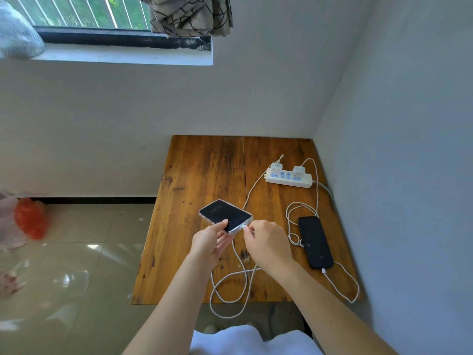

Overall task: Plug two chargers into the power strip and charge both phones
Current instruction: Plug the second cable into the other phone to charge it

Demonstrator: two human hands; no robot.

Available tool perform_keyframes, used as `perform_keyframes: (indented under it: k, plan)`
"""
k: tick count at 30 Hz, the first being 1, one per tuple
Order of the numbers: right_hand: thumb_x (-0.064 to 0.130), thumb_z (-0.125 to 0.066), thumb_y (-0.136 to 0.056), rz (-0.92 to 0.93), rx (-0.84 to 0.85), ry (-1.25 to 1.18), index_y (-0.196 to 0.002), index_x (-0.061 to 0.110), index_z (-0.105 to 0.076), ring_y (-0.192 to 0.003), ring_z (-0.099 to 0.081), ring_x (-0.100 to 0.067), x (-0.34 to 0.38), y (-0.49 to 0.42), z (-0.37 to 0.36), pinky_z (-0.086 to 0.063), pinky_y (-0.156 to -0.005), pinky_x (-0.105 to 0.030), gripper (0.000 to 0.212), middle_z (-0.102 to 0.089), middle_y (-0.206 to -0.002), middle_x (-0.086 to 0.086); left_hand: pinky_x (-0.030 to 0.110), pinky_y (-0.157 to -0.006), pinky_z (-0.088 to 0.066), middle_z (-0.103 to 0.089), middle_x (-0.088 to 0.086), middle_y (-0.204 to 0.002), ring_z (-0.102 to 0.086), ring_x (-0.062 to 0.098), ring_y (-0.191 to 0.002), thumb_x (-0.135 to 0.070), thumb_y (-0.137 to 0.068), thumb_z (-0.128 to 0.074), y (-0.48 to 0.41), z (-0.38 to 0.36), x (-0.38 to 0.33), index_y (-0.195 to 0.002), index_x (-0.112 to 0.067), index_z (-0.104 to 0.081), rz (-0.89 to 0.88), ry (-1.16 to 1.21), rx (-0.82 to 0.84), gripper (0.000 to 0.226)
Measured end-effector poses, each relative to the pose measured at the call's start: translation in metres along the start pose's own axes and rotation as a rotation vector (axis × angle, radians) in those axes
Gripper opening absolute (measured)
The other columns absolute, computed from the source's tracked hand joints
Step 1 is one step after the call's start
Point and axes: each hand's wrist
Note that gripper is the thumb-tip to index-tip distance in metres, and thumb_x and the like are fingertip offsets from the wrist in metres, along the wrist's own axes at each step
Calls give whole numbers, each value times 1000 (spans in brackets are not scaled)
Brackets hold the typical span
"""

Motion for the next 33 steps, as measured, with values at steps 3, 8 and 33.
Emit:
perform_keyframes:
  k: [3, 8, 33]
  plan:
    - [30, -50, -95, -24, -3, -13, -93, 15, -71, -59, -58, -7, 2, -2, 1, -43, -52, -9, 25, -59, -70, 8, 24, -51, -57, -68, 13, -94, -73, 26, -77, -5, -82, -71, -1, 0, 0, -95, -13, -56, -10, -4, 8, 22]
    - [28, -53, -94, -83, 17, -74, -89, 14, -70, -57, -57, -7, 5, -6, 0, -41, -50, -10, 22, -59, -69, 8, 24, -48, -56, -68, 14, -95, -72, 27, -80, -5, -81, -71, -5, 0, -3, -92, -13, -56, -22, -30, 21, 20]
    - [22, -61, -90, -305, 284, -486, -80, 21, -71, -70, -61, -9, -7, -10, 10, -41, -52, -8, 14, -72, -85, -6, 26, -61, -58, -70, 14, -114, -68, 26, -102, -11, -93, -57, -31, 12, -7, -124, -7, -56, -29, -81, 298, 32]
Point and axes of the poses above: each hand's wrist, its own y-axis away from the middle knuckle, its own z-axis out of the back of the hand, x = y × z
